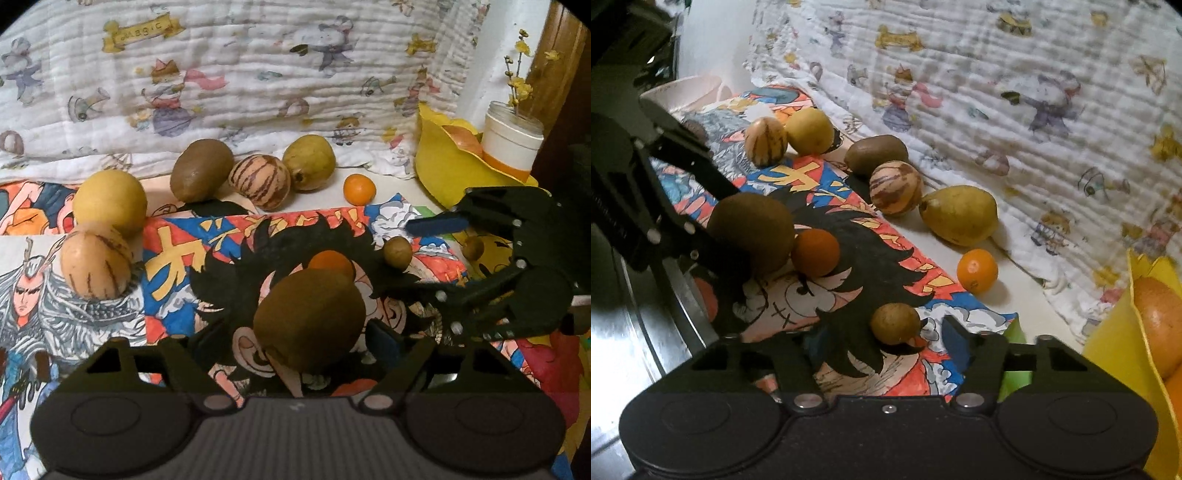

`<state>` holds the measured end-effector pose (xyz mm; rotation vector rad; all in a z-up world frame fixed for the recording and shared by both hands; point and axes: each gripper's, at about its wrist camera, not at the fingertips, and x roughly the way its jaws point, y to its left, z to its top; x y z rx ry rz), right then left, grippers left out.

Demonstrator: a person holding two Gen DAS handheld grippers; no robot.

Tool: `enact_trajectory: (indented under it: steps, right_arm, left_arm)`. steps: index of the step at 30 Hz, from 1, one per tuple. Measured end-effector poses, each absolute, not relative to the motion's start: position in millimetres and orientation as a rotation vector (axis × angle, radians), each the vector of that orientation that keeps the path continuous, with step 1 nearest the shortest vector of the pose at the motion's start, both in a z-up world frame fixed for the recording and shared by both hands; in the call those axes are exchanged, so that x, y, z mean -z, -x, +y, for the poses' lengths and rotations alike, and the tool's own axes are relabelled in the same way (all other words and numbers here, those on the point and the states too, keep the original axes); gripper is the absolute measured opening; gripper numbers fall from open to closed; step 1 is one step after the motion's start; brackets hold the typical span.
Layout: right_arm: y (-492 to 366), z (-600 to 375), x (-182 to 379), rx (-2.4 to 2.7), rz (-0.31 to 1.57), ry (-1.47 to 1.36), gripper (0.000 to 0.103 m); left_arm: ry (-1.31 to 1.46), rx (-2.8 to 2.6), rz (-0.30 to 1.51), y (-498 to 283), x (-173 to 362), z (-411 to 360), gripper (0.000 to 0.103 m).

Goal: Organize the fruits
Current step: 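Close left gripper on the kiwi while right gripper closes on the small brown fruit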

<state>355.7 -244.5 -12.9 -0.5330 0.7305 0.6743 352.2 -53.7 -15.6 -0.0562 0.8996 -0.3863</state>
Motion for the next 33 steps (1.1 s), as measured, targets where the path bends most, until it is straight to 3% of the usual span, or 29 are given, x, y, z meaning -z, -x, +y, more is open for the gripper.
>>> enact_trajectory:
  steps: [3, 10, 33]
  right_arm:
    - [-359, -246, 13, -0.669, 0.747, 0.497, 0.045]
    - [-359, -250, 14, -0.669, 0.745, 0.464, 0.032]
    - [-324, -237, -13, -0.662, 0.691, 0.433, 0.031]
  left_arm:
    - [0.054, 0.394, 0.890, -353, 14, -55, 0.078]
    - [0.087, 0.421, 0.895, -357, 15, -55, 0.067]
    - [0.252, 0.338, 0.953, -346, 10, -37, 0.065]
